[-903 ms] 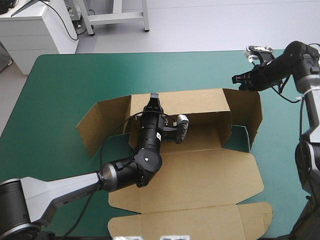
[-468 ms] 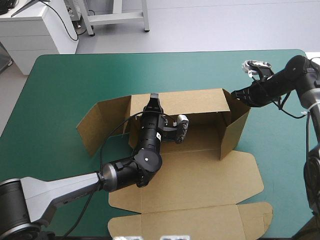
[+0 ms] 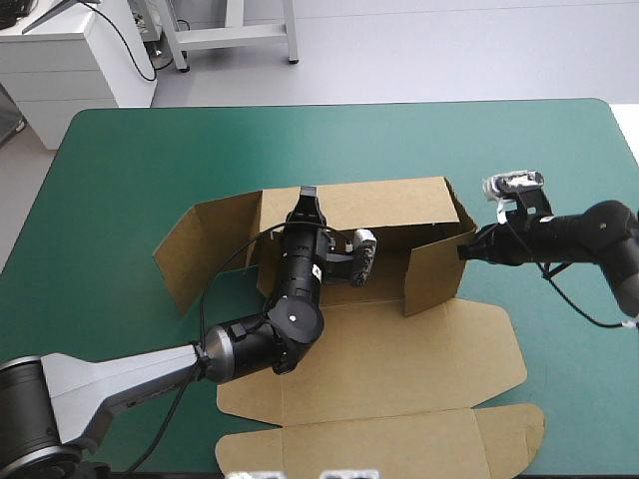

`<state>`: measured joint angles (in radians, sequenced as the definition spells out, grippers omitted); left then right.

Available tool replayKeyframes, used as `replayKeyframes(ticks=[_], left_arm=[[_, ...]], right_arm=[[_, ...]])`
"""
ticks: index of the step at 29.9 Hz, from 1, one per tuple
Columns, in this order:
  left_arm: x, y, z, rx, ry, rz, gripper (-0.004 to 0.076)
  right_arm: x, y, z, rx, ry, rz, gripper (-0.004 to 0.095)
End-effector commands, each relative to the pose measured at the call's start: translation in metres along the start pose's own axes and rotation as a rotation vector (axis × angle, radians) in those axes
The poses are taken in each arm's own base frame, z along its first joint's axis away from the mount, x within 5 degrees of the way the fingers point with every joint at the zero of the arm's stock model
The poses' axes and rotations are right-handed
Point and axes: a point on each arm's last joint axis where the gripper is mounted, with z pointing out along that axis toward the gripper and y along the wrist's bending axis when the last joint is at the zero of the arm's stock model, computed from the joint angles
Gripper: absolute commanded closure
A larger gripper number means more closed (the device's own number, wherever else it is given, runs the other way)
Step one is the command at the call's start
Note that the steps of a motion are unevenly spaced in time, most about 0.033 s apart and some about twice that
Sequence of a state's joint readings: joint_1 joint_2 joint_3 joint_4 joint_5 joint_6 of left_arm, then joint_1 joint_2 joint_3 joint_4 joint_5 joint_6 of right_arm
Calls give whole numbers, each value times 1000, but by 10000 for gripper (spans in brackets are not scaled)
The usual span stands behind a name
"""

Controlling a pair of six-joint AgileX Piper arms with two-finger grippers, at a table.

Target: Fold the box

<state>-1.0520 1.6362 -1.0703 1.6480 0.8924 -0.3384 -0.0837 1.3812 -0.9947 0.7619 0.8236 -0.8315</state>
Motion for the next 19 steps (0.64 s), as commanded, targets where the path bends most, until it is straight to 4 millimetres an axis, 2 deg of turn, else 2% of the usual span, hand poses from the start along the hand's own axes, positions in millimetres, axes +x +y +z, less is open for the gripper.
replayKeyframes(ticks=[1,8,12,16,19], left_arm=[[7,21,-8,-78,23,-20,731],[7,21,-8,-78,23,-20,731],[7,21,-8,-78,23,-20,731],[7,21,-8,-78,23,-20,731],[7,21,-8,-78,23,-20,731]], right_arm=[[2,11,-13,4,-163,-109,929],[18,21,-13,-50,-139,-287,913],[19,23,-13,-72,-131,-324,830],[20,23,-12,-88,-122,-340,623],[21,25,-12,-113,-113,-337,403]])
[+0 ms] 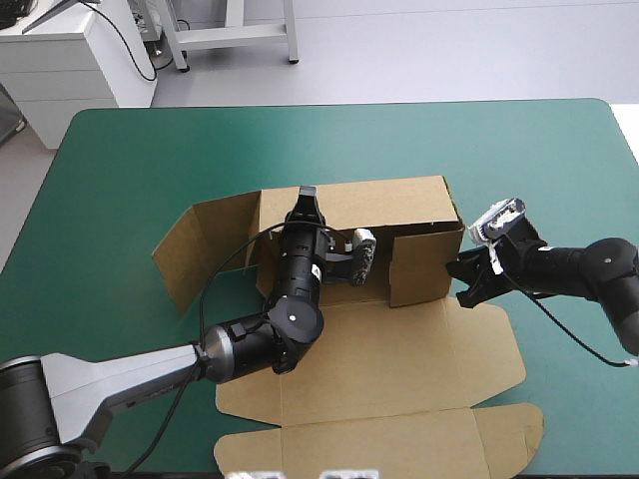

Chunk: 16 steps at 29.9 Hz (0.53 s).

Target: Fold the box

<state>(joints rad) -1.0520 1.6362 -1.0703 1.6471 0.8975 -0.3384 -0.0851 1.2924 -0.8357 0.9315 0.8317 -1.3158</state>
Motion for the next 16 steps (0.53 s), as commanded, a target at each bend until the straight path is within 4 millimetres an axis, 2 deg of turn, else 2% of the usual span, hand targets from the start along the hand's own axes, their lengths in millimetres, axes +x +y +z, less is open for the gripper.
replayKeyframes(ticks=[1,3,4,7,11,16], left_arm=[[7,21,-8,-77,18,-20,731],[7,21,-8,-77,18,-20,731],[7,21,-8,-77,18,-20,731],[7,21,-8,-78,18,-19,731],[6,21,-8,-76,10,-19,731],[6,21,-8,-77,10,-17,731]], right_arm=[[-12,5,-10,-15,-63,-11,345],[-13,4,-10,-3,-68,-9,237],[-13,2,-10,18,-73,-8,215],[-15,-4,-9,71,-95,-1,208],[-16,-7,-2,45,-121,85,208],[-3,-8,6,85,-165,160,208]])
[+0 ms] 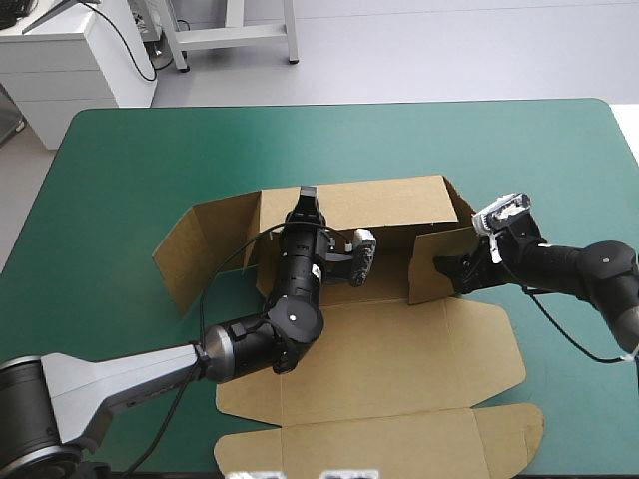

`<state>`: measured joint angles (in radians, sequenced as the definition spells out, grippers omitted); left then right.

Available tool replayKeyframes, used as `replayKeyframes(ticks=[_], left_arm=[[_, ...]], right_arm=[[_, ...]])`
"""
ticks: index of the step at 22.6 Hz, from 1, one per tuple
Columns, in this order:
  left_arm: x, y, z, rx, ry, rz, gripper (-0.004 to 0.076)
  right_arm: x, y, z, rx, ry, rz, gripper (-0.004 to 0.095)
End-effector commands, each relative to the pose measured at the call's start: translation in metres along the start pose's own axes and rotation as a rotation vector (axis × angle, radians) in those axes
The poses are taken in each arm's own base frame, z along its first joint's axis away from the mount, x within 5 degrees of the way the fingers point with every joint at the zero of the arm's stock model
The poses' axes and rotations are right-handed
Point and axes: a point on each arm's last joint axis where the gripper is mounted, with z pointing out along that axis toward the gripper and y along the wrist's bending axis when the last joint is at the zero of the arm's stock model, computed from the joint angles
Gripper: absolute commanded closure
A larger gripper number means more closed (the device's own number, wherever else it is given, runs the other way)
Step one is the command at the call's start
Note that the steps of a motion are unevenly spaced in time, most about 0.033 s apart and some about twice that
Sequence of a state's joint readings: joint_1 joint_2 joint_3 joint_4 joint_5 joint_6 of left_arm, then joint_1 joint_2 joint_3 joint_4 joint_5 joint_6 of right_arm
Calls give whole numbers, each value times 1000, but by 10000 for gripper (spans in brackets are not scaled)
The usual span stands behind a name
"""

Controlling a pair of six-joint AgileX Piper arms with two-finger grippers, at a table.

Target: Fold the box

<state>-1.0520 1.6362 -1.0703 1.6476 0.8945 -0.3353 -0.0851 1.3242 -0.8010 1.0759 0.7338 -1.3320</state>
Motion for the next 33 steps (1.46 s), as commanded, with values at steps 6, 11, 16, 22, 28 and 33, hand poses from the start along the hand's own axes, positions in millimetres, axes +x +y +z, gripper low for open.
replayKeyframes(ticks=[6,11,16,22,28,33], left_arm=[[7,21,-8,-83,15,-18,731],[7,21,-8,-82,16,0,731],[7,21,-8,-82,14,0,731],[6,20,-8,-73,9,-37,701],[6,22,-8,-87,6,-29,288],[2,25,-11,-128,-19,-48,177]], right_arm=[[-10,29,22,190,-122,-82,208],[-15,37,28,331,-158,-102,215],[-16,37,28,338,-160,-104,936],[-16,36,28,347,-158,-125,929],[-19,30,25,416,-177,-127,929],[-40,26,26,437,-221,-136,929]])
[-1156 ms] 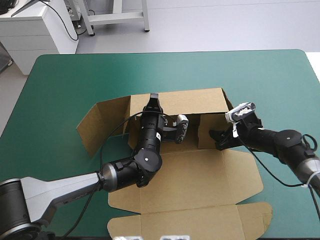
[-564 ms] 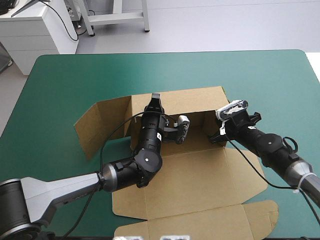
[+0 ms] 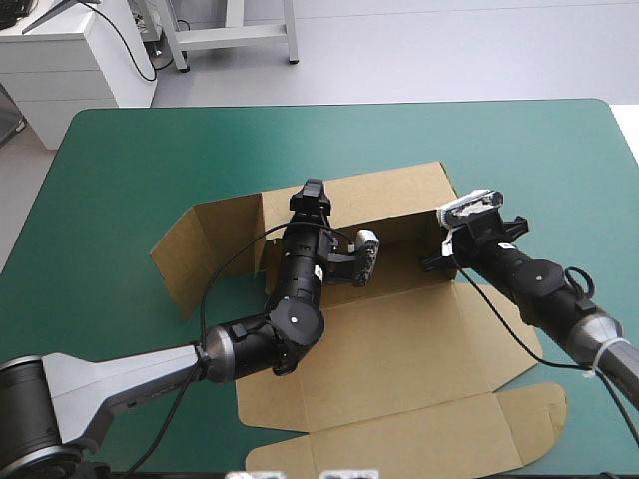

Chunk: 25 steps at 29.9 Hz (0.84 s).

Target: Fold the box

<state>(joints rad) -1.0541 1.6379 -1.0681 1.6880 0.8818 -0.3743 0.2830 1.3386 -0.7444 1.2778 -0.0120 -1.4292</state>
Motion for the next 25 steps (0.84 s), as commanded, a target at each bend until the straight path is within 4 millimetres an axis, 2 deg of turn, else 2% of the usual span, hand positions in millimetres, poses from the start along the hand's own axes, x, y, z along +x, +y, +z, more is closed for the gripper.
replayKeyframes(ticks=[1,7,11,14,16,19,22,25], left_arm=[[2,24,-13,-108,6,-37,177],[-17,22,-38,-131,-14,-58,177],[-30,20,-57,-140,-43,-56,177],[-34,16,-61,-102,-54,-75,204],[-32,14,-60,-47,-30,-74,327],[-28,19,-55,56,-11,-57,714],[-23,40,-52,179,-82,-110,716],[-9,71,-46,335,-116,-228,716]], right_arm=[[-31,-8,0,43,-89,-41,929],[-53,-15,27,59,-103,-38,929],[-60,-22,43,57,-101,-31,929],[-62,-26,53,28,-91,-25,929],[-63,-27,55,-26,-83,-34,929],[-60,-27,58,-88,-65,-24,929],[-58,-31,58,-94,-46,-12,929],[-57,-32,57,-104,-26,-39,929]])
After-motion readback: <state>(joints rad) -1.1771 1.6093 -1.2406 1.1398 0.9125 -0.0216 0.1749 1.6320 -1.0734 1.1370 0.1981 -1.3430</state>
